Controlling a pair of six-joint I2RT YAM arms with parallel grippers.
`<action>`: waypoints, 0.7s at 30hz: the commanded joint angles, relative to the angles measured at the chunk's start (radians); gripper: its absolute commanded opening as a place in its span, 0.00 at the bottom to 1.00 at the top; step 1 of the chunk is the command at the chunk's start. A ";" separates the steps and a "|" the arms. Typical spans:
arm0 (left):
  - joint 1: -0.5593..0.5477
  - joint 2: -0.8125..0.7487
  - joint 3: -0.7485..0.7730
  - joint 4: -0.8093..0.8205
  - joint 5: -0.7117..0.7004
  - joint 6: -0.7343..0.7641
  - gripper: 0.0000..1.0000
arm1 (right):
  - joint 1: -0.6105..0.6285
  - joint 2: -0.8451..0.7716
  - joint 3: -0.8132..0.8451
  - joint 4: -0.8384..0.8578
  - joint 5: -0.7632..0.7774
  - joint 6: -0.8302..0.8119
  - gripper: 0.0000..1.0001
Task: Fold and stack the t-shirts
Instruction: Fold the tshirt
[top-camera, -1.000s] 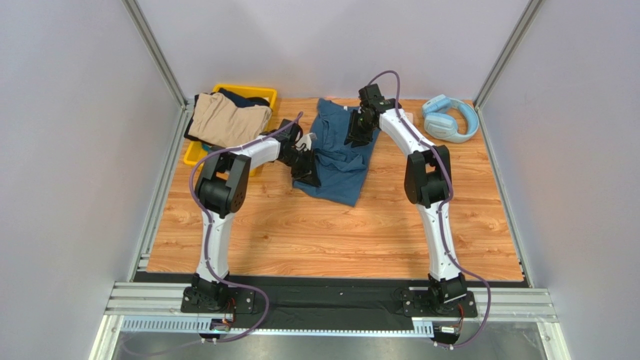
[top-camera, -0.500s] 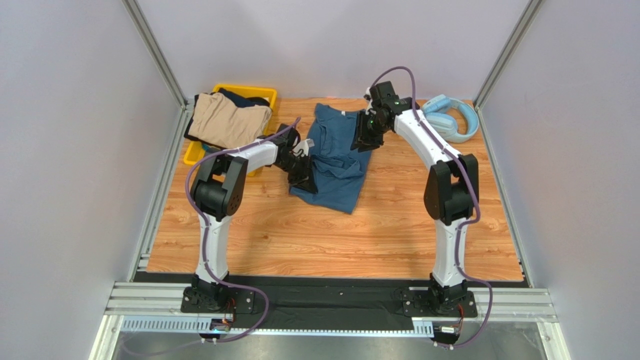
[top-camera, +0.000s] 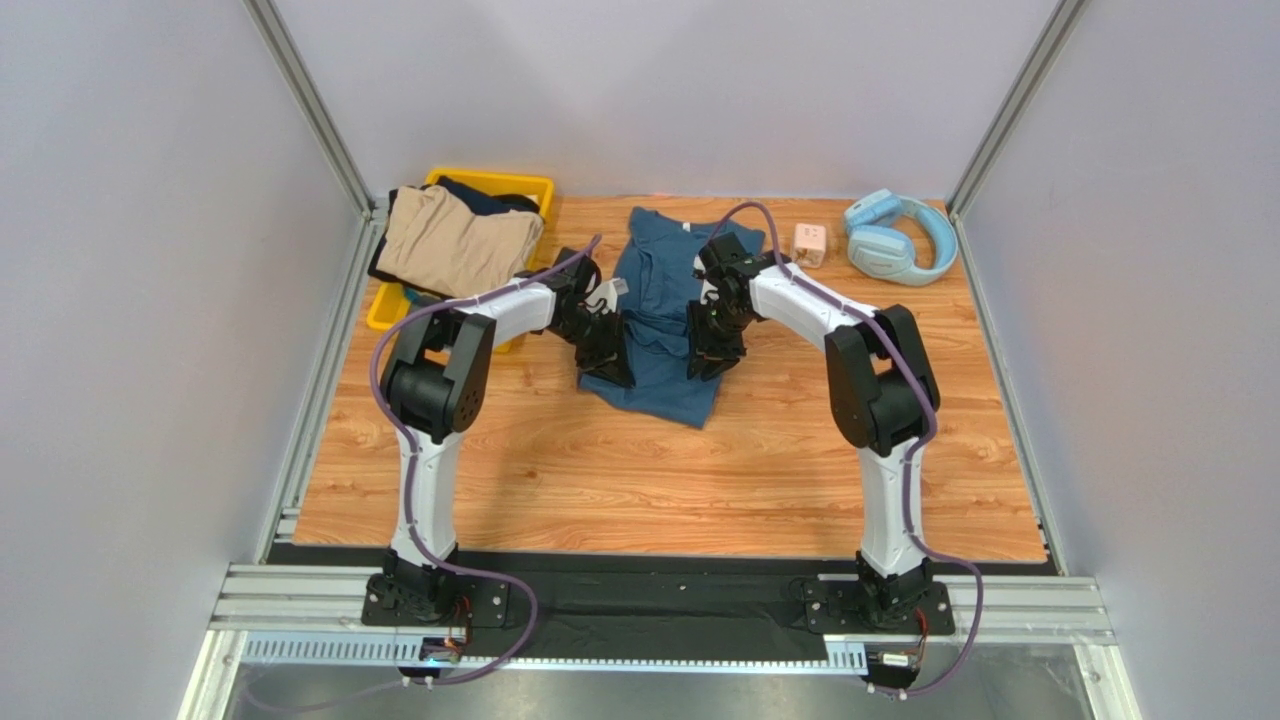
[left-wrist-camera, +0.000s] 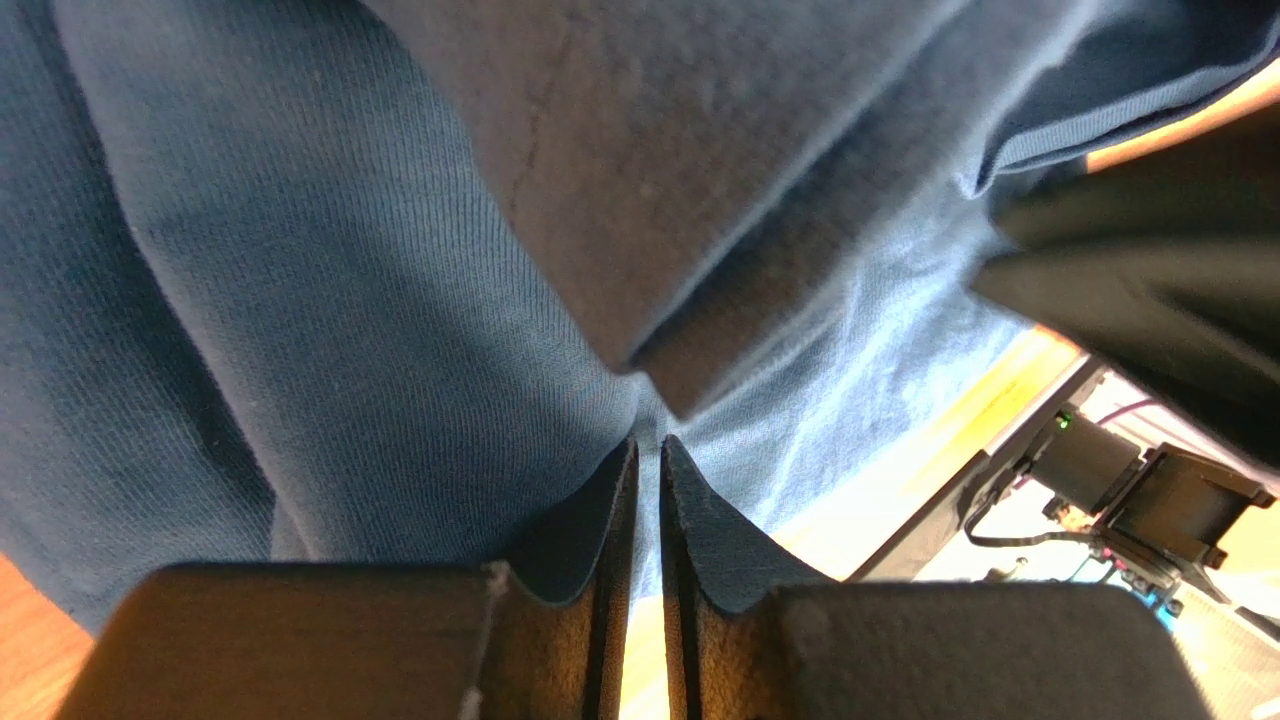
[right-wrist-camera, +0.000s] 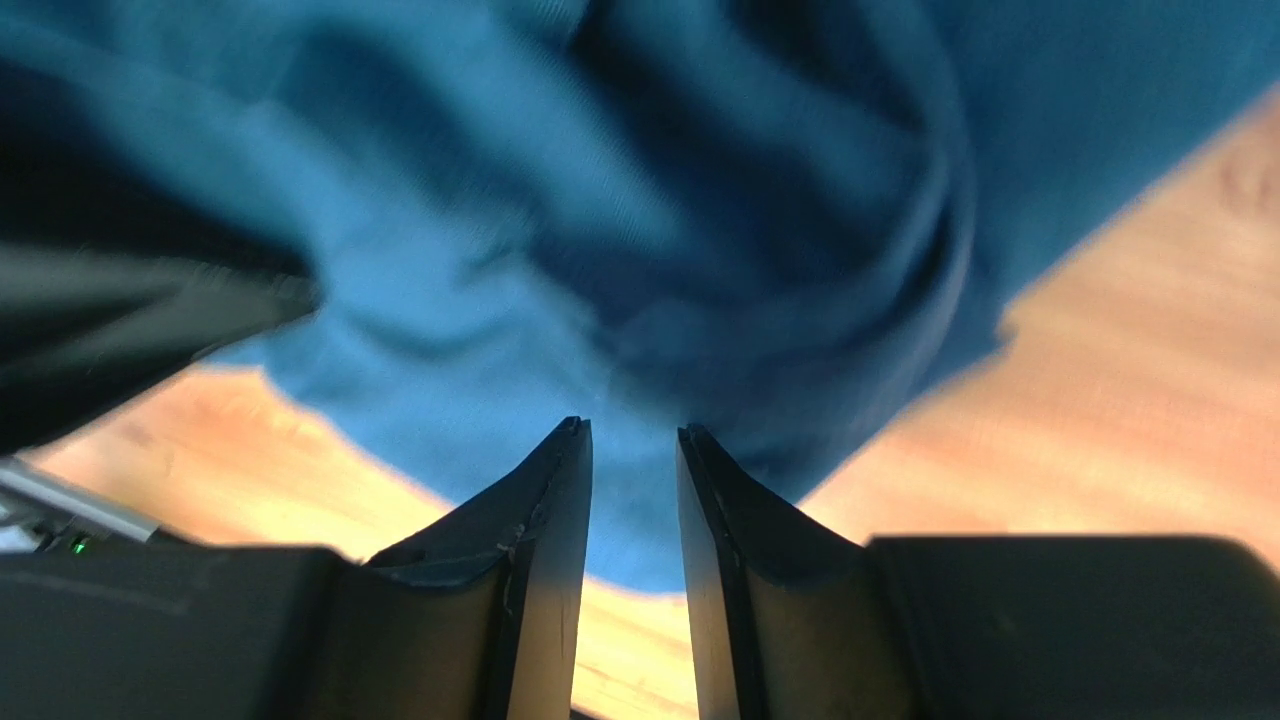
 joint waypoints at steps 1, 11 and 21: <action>0.000 -0.039 -0.051 -0.060 -0.085 0.033 0.17 | -0.003 0.103 0.122 0.054 0.042 -0.035 0.32; 0.000 -0.108 -0.188 -0.066 -0.094 0.048 0.17 | -0.019 0.273 0.330 0.060 0.119 -0.023 0.31; -0.002 -0.136 -0.231 -0.109 -0.099 0.086 0.14 | -0.034 0.328 0.465 0.064 0.073 0.028 0.32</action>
